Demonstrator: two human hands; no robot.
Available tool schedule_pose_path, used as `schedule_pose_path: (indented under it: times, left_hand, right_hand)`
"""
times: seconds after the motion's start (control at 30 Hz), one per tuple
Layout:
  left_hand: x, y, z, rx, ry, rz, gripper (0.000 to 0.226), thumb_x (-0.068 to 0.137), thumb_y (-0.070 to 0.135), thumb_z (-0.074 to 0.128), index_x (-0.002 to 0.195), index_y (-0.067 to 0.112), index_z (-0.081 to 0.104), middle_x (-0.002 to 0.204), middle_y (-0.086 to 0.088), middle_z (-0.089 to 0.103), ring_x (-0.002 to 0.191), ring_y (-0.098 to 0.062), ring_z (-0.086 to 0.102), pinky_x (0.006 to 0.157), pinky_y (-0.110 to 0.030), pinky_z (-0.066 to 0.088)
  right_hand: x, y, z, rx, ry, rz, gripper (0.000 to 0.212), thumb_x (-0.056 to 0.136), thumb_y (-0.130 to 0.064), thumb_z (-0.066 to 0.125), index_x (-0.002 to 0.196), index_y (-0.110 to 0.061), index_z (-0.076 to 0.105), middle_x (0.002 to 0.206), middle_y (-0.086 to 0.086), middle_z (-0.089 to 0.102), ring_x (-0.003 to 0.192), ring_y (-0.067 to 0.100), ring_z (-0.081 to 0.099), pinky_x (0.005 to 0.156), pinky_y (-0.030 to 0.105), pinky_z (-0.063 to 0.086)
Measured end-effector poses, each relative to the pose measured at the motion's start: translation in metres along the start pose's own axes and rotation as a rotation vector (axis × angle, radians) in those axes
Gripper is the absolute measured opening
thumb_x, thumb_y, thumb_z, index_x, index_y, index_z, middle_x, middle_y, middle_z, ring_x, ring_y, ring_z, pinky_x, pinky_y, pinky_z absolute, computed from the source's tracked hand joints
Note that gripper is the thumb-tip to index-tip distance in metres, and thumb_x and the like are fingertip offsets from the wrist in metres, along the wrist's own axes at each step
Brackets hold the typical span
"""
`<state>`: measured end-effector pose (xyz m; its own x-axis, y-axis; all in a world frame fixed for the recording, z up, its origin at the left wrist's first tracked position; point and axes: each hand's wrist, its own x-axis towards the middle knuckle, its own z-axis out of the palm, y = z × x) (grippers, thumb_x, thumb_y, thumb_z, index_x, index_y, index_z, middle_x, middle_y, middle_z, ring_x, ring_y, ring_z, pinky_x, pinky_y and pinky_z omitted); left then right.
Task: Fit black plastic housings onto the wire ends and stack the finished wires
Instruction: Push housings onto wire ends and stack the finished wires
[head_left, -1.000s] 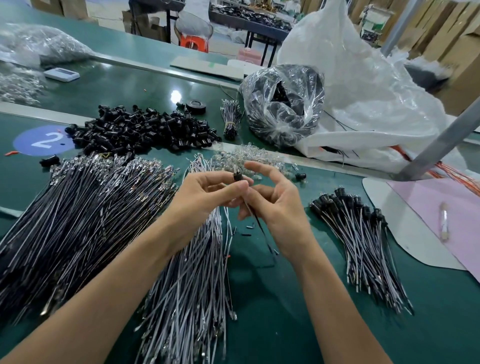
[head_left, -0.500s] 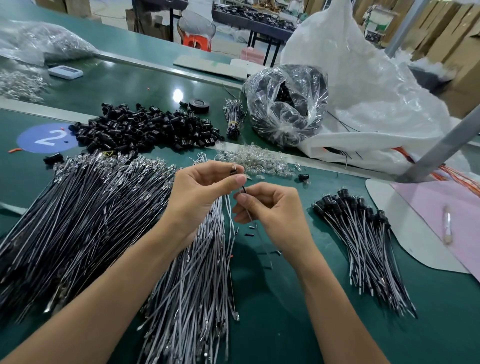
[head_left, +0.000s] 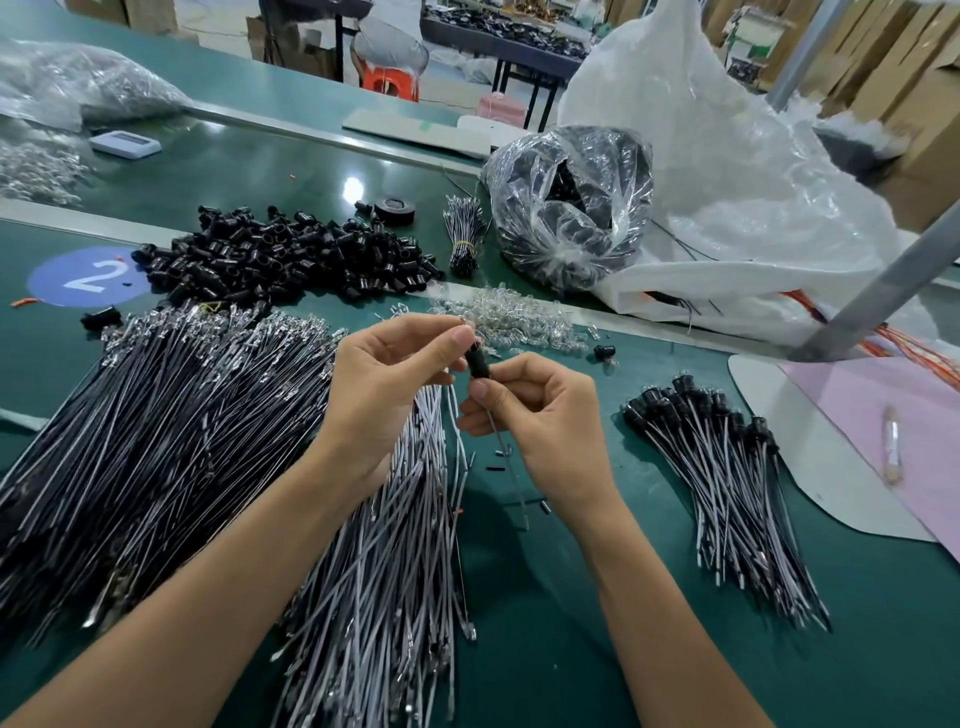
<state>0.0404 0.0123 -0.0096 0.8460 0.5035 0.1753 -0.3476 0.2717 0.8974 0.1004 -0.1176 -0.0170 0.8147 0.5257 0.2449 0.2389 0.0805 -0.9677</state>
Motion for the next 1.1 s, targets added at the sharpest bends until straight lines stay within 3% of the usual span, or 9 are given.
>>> schedule_pose_path:
  times: [0.2, 0.33, 0.73, 1.0, 1.1]
  left_hand:
    - [0.002, -0.001, -0.001, -0.035, 0.027, -0.005, 0.012, 0.063, 0.023, 0.078, 0.074, 0.018, 0.078, 0.078, -0.003, 0.075, 0.068, -0.013, 0.066, 0.066, -0.019, 0.053]
    - [0.002, -0.002, -0.002, -0.064, 0.033, -0.005, 0.021, 0.056, 0.029, 0.081, 0.074, 0.018, 0.079, 0.078, -0.003, 0.076, 0.071, -0.013, 0.069, 0.07, -0.02, 0.055]
    - [0.004, -0.003, -0.005, -0.23, -0.058, -0.133, 0.014, 0.063, 0.016, 0.074, 0.076, 0.012, 0.078, 0.088, -0.006, 0.076, 0.079, -0.012, 0.071, 0.076, -0.022, 0.056]
    - [0.004, -0.005, -0.003, -0.218, 0.0, -0.133, 0.013, 0.069, 0.014, 0.07, 0.08, 0.013, 0.078, 0.09, -0.007, 0.076, 0.083, -0.013, 0.071, 0.079, -0.022, 0.055]
    - [0.004, -0.006, -0.004, -0.225, 0.023, -0.129, 0.015, 0.07, 0.013, 0.07, 0.083, 0.011, 0.077, 0.091, -0.007, 0.076, 0.083, -0.012, 0.071, 0.074, -0.018, 0.056]
  right_hand:
    - [-0.003, -0.001, 0.003, -0.017, 0.016, -0.018, 0.013, 0.089, 0.001, 0.066, 0.081, -0.009, 0.063, 0.07, 0.009, 0.073, 0.062, 0.026, 0.072, 0.061, 0.031, 0.059]
    - [-0.004, -0.001, 0.006, -0.024, 0.026, -0.019, 0.013, 0.091, -0.001, 0.064, 0.08, -0.008, 0.061, 0.07, 0.009, 0.073, 0.062, 0.026, 0.072, 0.061, 0.032, 0.059]
    - [-0.004, 0.005, 0.014, -0.051, 0.076, -0.064, 0.023, 0.092, -0.002, 0.063, 0.076, -0.016, 0.055, 0.073, 0.004, 0.074, 0.062, 0.021, 0.073, 0.059, 0.023, 0.056]
    - [-0.004, 0.008, 0.014, -0.174, 0.092, -0.109, 0.019, 0.094, -0.006, 0.062, 0.079, -0.015, 0.054, 0.075, 0.0, 0.074, 0.063, 0.017, 0.073, 0.061, 0.032, 0.059]
    - [-0.005, 0.011, 0.015, -0.221, 0.114, -0.127, 0.02, 0.095, -0.008, 0.061, 0.079, -0.018, 0.054, 0.076, 0.0, 0.075, 0.063, 0.015, 0.073, 0.063, 0.039, 0.06]
